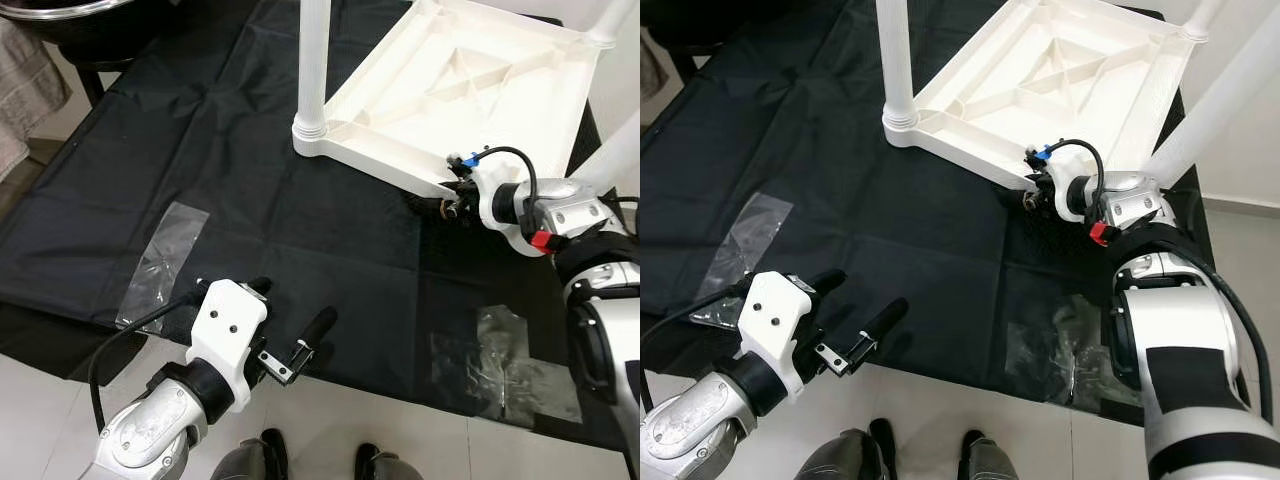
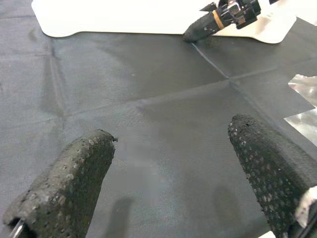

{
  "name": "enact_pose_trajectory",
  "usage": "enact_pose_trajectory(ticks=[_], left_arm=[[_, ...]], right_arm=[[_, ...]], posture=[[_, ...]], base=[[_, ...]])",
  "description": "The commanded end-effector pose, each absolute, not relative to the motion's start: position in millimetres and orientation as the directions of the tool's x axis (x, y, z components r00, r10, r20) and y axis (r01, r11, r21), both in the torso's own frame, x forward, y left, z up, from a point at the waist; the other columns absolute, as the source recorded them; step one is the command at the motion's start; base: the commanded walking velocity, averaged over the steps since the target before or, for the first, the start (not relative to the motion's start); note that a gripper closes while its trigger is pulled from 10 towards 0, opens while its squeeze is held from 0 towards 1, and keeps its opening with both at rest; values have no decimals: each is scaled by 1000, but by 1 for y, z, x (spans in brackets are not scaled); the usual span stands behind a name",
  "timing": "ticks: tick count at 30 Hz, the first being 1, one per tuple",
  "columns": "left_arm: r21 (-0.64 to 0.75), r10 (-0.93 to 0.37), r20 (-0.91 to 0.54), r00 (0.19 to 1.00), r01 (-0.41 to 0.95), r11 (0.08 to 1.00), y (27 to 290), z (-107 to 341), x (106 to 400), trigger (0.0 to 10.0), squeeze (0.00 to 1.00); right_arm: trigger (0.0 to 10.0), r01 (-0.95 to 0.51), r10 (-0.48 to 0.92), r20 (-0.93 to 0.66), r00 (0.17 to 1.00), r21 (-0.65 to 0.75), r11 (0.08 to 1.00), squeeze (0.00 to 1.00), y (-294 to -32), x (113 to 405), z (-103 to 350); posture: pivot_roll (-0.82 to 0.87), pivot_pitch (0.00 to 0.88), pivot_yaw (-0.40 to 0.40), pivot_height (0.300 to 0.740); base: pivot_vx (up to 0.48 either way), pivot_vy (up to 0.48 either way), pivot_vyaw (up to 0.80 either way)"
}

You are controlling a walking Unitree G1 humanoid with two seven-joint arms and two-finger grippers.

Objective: Building children table

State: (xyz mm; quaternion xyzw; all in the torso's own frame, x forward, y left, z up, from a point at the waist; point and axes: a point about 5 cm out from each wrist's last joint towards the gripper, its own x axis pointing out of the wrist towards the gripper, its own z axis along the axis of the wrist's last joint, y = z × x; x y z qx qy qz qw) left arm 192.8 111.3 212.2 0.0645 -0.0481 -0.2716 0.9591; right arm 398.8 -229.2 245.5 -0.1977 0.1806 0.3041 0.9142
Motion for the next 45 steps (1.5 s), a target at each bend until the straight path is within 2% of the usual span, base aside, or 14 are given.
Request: enact_pose_trajectory(ticks=[1, 7, 14, 15, 22, 23, 27, 31, 32, 38, 39, 41, 42, 45], left_arm=[[154, -520, 35, 853, 510, 846, 114, 209, 192, 10000, 0], [187, -504, 49, 862, 488, 853, 119, 211, 203, 10000, 0], [218, -497, 63, 865, 474, 853, 122, 214, 212, 10000, 0], [231, -493, 73, 867, 466, 854, 123, 216, 217, 10000, 0], [244, -488, 85, 869, 457, 855, 126, 219, 226, 10000, 0], [245, -485, 91, 870, 452, 857, 127, 219, 228, 10000, 0], [254, -483, 99, 870, 448, 857, 127, 219, 231, 10000, 0], [252, -484, 101, 869, 448, 858, 126, 219, 231, 10000, 0], [252, -487, 102, 868, 451, 856, 126, 218, 230, 10000, 0], [239, -493, 97, 865, 460, 855, 122, 213, 224, 10000, 0], [236, -493, 93, 865, 461, 855, 122, 211, 223, 10000, 0], [235, -492, 90, 866, 462, 855, 122, 210, 222, 10000, 0], [232, -495, 88, 865, 465, 854, 121, 209, 221, 10000, 0], [221, -501, 84, 861, 474, 852, 118, 205, 218, 10000, 0]], right_arm=[[0, -802, 646, -588, 487, -7, 598, 0, -214, 381, 192], [0, -953, 843, -507, 182, 118, 278, 0, -194, 369, 203], [0, -987, 867, -497, 29, 123, 104, 0, -182, 355, 200], [0, -991, 869, -492, -44, 132, 24, 0, -173, 341, 194], [0, -989, 873, -474, -113, 139, -53, 0, -167, 317, 186], [10000, -993, 865, -496, -79, 112, -27, 0, -168, 317, 181], [10000, -996, 832, -553, 39, 48, 78, 0, -173, 330, 172], [10000, -997, 840, -540, 62, 7, 78, 0, -172, 330, 179], [10000, -995, 842, -532, 88, -1, 103, 1000, -171, 331, 182], [10000, -995, 931, -355, 89, -78, 65, 1000, -156, 334, 221], [10000, -995, 943, -324, 73, -81, 49, 439, -153, 334, 229], [10000, -996, 950, -305, 64, -83, 40, 439, -152, 333, 235], [10000, -996, 961, -272, 45, -85, 23, 0, -151, 332, 244], [10000, -993, 980, -191, 51, -117, 29, 0, -147, 332, 268]], posture=[[135, 377, -12, 740], [124, 367, -11, 740], [117, 352, -3, 740], [117, 352, -3, 740], [110, 330, 9, 740], [105, 323, 12, 740], [108, 310, 6, 740], [111, 304, 1, 740], [110, 301, -2, 740], [118, 286, -12, 740], [118, 282, -13, 740], [118, 282, -13, 740], [118, 277, -11, 740], [118, 270, -11, 740]], base=[[0, 0, 0], [0, 0, 0], [0, 0, 0], [0, 0, 0], [0, 0, 0], [0, 0, 0], [0, 0, 0], [0, 0, 0], [0, 0, 0], [0, 0, 0], [0, 0, 0], [0, 0, 0], [0, 0, 0], [0, 0, 0]])
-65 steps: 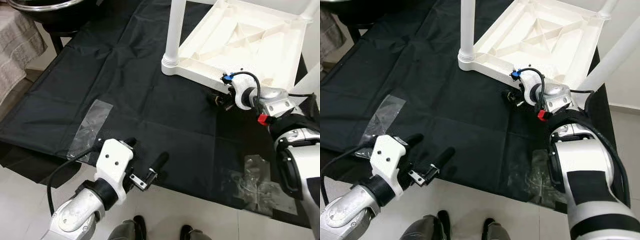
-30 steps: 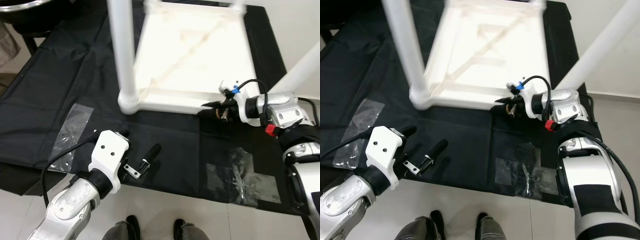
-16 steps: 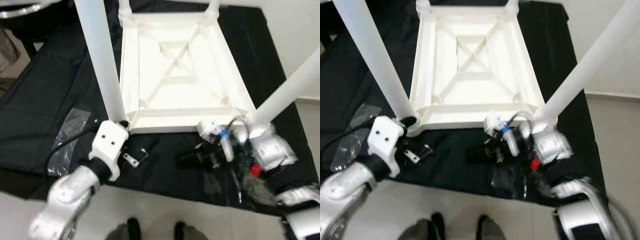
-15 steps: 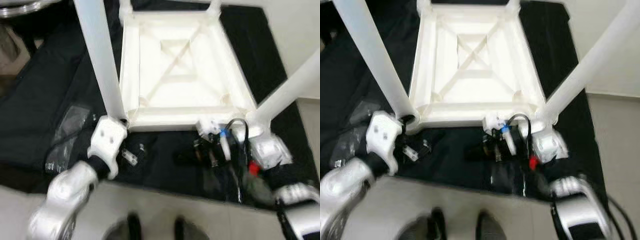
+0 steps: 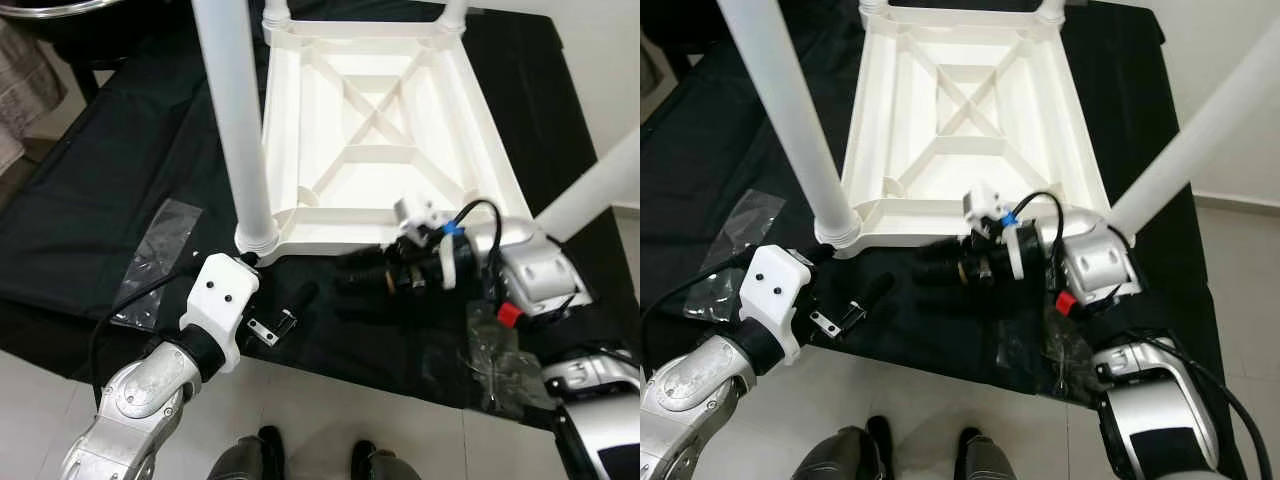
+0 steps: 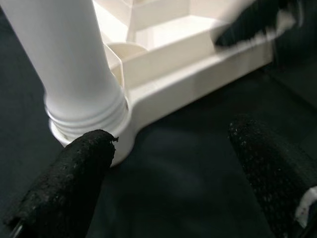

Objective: Building children table

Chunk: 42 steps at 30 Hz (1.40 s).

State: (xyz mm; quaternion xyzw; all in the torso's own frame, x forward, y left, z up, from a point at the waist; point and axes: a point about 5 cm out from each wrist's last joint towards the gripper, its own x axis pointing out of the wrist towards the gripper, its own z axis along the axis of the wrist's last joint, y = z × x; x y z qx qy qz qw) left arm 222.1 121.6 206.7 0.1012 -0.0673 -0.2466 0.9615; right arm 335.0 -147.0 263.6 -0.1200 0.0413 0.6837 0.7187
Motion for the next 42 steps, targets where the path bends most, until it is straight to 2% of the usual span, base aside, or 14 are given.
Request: enact_pose_trajectory(ticks=[1, 6, 8, 9, 10, 11, 14, 21, 25, 26, 29, 33, 38, 42], left_arm=[[219, -502, 82, 861, 476, 852, 117, 204, 218, 10000, 0], [207, -504, 76, 860, 481, 852, 115, 199, 216, 10000, 0], [200, -502, 72, 862, 480, 854, 115, 196, 213, 10000, 0], [200, -502, 72, 862, 480, 854, 115, 196, 213, 10000, 0], [189, -496, 63, 866, 478, 858, 117, 192, 211, 10000, 0], [189, -496, 63, 866, 478, 858, 117, 192, 211, 10000, 0], [167, -471, 36, 881, 459, 872, 122, 182, 207, 10000, 0], [154, -439, -2, 898, 434, 888, 128, 169, 199, 10000, 0], [120, -415, -32, 909, 416, 902, 128, 157, 201, 10000, 0], [120, -415, -32, 909, 416, 902, 128, 157, 201, 10000, 0], [126, -423, -25, 906, 423, 897, 124, 155, 204, 10000, 0], [142, -428, -25, 903, 428, 893, 122, 154, 205, 10000, 0], [138, -425, -13, 905, 422, 896, 121, 153, 208, 10000, 0], [144, -419, -4, 908, 416, 898, 120, 151, 210, 10000, 0]], right_arm=[[10000, -992, 982, -178, 62, -123, 40, 0, -147, 333, 272], [10000, -982, 985, -120, 124, -158, 105, 0, -145, 337, 281], [10000, -966, 972, -86, 217, -162, 201, 0, -144, 343, 282], [10000, -966, 972, -86, 217, -162, 201, 0, -144, 343, 282], [10000, -952, 959, -52, 279, -149, 268, 0, -142, 348, 282], [10000, -952, 959, -52, 279, -149, 268, 0, -142, 348, 282], [10000, -911, 917, 17, 399, -110, 398, 0, -138, 356, 279], [10000, -865, 873, 64, 483, -121, 487, 0, -133, 356, 270], [10000, -655, 667, 144, 731, -121, 745, 0, -142, 368, 259], [10000, -655, 667, 144, 731, -121, 745, 0, -142, 368, 259], [10000, -436, 454, 176, 874, -129, 891, 0, -154, 370, 248], [10000, -352, 385, 203, 901, -181, 918, 0, -155, 364, 243], [10000, -178, 189, 236, 953, -71, 982, 0, -160, 354, 229], [10000, -97, 114, 276, 954, -74, 993, 0, -160, 348, 226]], posture=[[114, 263, -10, 740], [110, 243, -10, 740], [110, 236, -12, 740], [110, 236, -12, 740], [109, 225, -12, 740], [109, 225, -12, 740], [114, 213, -15, 740], [108, 180, -29, 740], [96, 159, -37, 740], [96, 159, -37, 740], [90, 151, -41, 740], [92, 147, -44, 740], [83, 140, -46, 740], [88, 137, -48, 740]], base=[[0, 0, 0], [0, 0, 0], [0, 0, 0], [0, 0, 0], [0, 0, 0], [0, 0, 0], [0, 0, 0], [0, 0, 0], [0, 450, 0], [0, 480, 0], [0, 480, 0], [0, 120, 0], [0, 0, 0], [0, 0, 0]])
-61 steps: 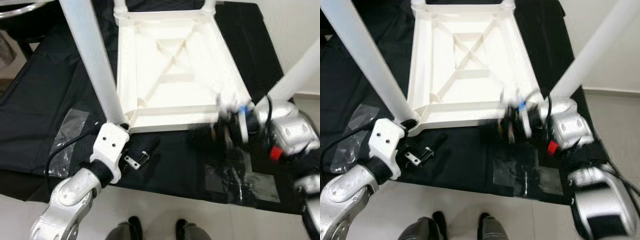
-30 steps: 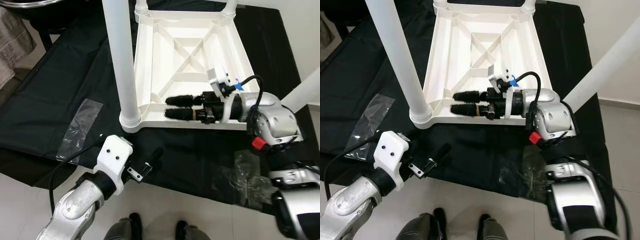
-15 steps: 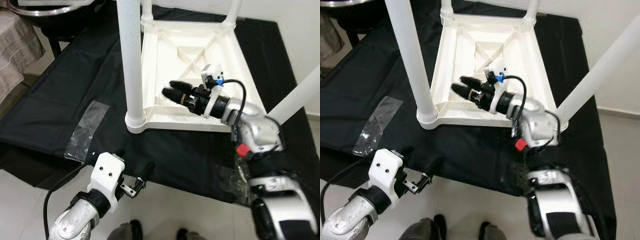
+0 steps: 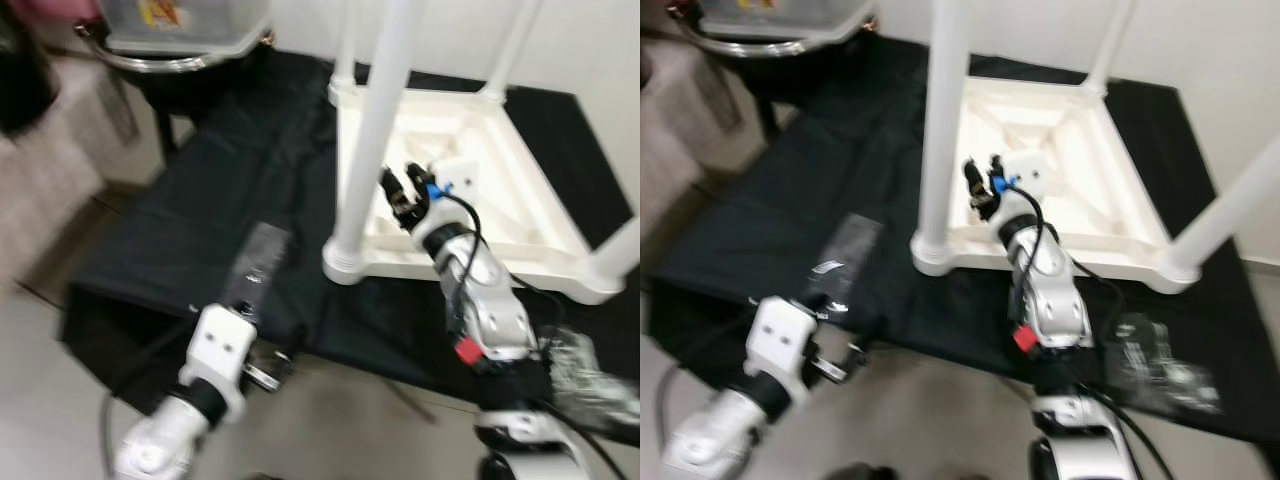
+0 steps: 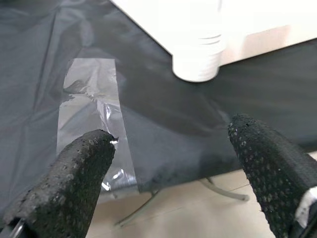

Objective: Building children table

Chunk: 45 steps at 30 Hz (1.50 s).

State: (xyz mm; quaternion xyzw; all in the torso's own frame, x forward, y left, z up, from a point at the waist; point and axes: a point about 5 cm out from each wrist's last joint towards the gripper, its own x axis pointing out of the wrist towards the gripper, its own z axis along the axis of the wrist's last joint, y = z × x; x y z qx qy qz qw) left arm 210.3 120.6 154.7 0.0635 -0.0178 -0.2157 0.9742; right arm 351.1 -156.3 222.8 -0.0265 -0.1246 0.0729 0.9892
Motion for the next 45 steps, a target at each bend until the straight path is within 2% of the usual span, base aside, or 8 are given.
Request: enact_pose_trajectory(ticks=[1, 8, 9, 16, 17, 18, 19, 45], left_arm=[[146, -418, -3, 909, 414, 899, 121, 151, 210, 10000, 0], [148, -422, -6, 906, 418, 896, 120, 147, 208, 10000, 0], [147, -423, -9, 906, 420, 896, 120, 146, 207, 10000, 0], [145, -437, -14, 899, 435, 889, 118, 143, 204, 10000, 0], [146, -439, -13, 898, 436, 888, 117, 143, 204, 10000, 0], [146, -439, -13, 898, 436, 888, 117, 143, 204, 10000, 0], [146, -441, -12, 898, 437, 887, 117, 143, 203, 10000, 0], [140, -437, 3, 899, 433, 891, 113, 143, 203, 10000, 0]], right_arm=[[10000, -86, 103, 283, 954, -73, 994, 0, -160, 347, 226], [10000, -84, 96, 278, 956, -55, 995, 0, -164, 343, 216], [10000, -100, 111, 288, 951, -52, 994, 1000, -168, 342, 214], [10000, -126, 132, 283, 950, -39, 991, 1000, -177, 337, 204], [10000, -138, 144, 273, 951, -41, 990, 710, -178, 337, 202], [10000, -138, 144, 273, 951, -41, 990, 710, -178, 337, 202], [10000, -162, 171, 275, 946, -55, 985, 0, -179, 336, 203], [10000, -447, 438, 313, 842, -48, 893, 0, -139, 324, 212]], posture=[[88, 137, -48, 740], [89, 132, -50, 740], [88, 132, -49, 740], [88, 130, -49, 740], [88, 130, -49, 740], [88, 130, -49, 740], [84, 132, -49, 740], [80, 126, -59, 740]], base=[[0, 0, 0], [0, 0, 0], [0, 0, 0], [0, 0, 0], [0, 0, 0], [0, 0, 0], [0, 0, 0], [0, 0, 0]])
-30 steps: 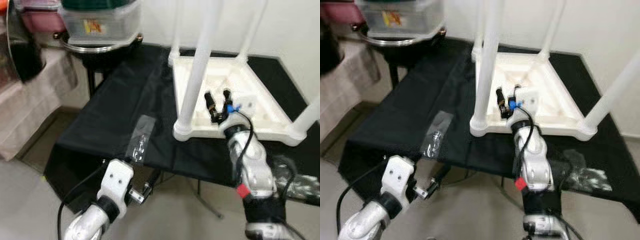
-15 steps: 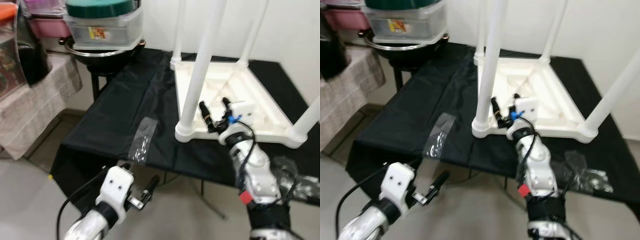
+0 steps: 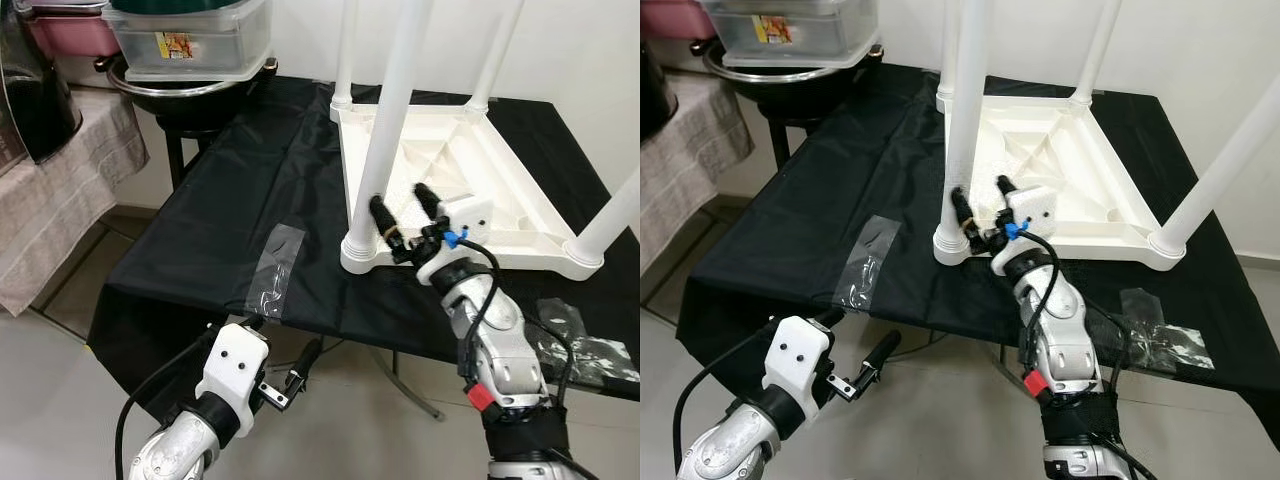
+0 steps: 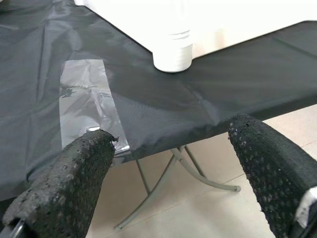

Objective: Building children table

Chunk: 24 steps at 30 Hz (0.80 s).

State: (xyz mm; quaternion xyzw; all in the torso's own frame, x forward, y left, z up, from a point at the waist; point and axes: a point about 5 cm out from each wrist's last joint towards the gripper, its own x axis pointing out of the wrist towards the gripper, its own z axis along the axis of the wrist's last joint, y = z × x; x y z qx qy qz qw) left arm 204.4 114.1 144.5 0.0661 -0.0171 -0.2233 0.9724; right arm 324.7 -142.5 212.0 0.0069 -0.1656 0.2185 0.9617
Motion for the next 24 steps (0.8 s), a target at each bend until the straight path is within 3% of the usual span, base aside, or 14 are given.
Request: enact_pose_trajectory(ticks=[1, 10, 24], left_arm=[[139, -438, 3, 899, 433, 890, 112, 143, 203, 10000, 0], [134, -438, 4, 899, 433, 891, 111, 144, 204, 10000, 0], [138, -441, 5, 897, 436, 889, 111, 144, 204, 10000, 0]], right_arm=[[10000, -443, 436, 311, 844, -52, 895, 0, -140, 326, 212], [10000, -302, 310, 336, 889, -80, 950, 0, -159, 345, 226], [10000, -358, 337, 308, 890, 11, 934, 0, -159, 378, 233]], posture=[[82, 129, -60, 740], [83, 137, -62, 740], [88, 139, -70, 740]], base=[[0, 0, 0], [0, 0, 0], [0, 0, 0]])
